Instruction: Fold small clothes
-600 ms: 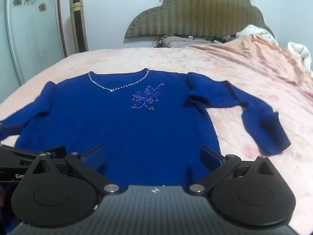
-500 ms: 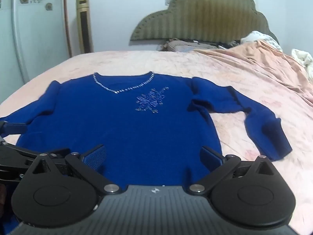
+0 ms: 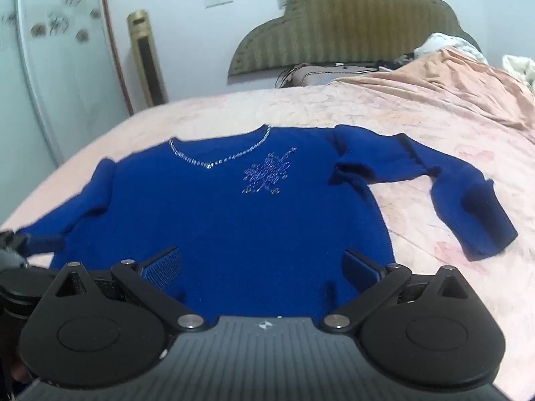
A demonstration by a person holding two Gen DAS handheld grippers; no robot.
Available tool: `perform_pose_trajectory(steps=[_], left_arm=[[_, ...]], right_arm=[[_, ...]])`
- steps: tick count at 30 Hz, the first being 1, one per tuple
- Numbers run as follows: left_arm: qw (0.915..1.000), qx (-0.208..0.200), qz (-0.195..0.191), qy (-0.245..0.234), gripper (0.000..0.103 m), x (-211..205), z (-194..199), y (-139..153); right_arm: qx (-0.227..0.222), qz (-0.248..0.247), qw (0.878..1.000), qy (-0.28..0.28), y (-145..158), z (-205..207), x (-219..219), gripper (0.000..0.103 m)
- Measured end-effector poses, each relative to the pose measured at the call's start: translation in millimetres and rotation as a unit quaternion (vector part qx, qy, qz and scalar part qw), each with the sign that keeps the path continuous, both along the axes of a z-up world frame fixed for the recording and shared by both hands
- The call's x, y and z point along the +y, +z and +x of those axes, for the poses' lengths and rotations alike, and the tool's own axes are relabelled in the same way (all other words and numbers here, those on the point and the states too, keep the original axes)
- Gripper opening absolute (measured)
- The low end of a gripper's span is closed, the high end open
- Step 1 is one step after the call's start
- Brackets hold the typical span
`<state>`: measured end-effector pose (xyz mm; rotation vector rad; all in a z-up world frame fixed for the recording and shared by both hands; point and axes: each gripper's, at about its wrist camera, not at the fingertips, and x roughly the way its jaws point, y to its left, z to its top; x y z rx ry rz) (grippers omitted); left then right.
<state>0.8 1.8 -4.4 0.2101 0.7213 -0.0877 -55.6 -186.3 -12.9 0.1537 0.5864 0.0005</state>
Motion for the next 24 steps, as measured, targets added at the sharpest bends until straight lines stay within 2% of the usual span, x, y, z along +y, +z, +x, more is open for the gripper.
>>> perform_pose_trajectory(steps=[3,8,13,18,21,24], left_arm=[[1.0,0.001,0.001,0.002,0.103,0.1,1.3,-0.1],[1.0,0.004,0.0,0.007,0.103,-0.2,2.5,-0.8],[0.9999,0.006,0.0,0.015,0.103,0.1,4.2,-2.0],[0.9994,0.018,-0.016,0.024,0.103,1.4,10.8,-1.7],[0.9994,0.013,-0.013,0.03,0.103,-1.1,15.5,-0.7],[0.9992,0.014,-0.013,0.035,0.103,-4.0,20.6,-0.1]], right_arm=[[0.005,0.003,1.0,-0.002,-0.7,1.8,-2.9,0.103],[-0.004,0.017,1.0,0.024,-2.4,0.0,-1.4,0.103],[-0.013,-0.002,1.0,0.027,-2.6,-0.3,3.8,0.103],[-0.048,0.016,0.998,0.021,-1.6,-4.8,-1.2,0.103],[-0.059,0.003,0.998,0.031,1.6,-5.1,0.3,0.103],[-0.035,-0.033,0.998,0.039,2.9,0.3,5.6,0.103]])
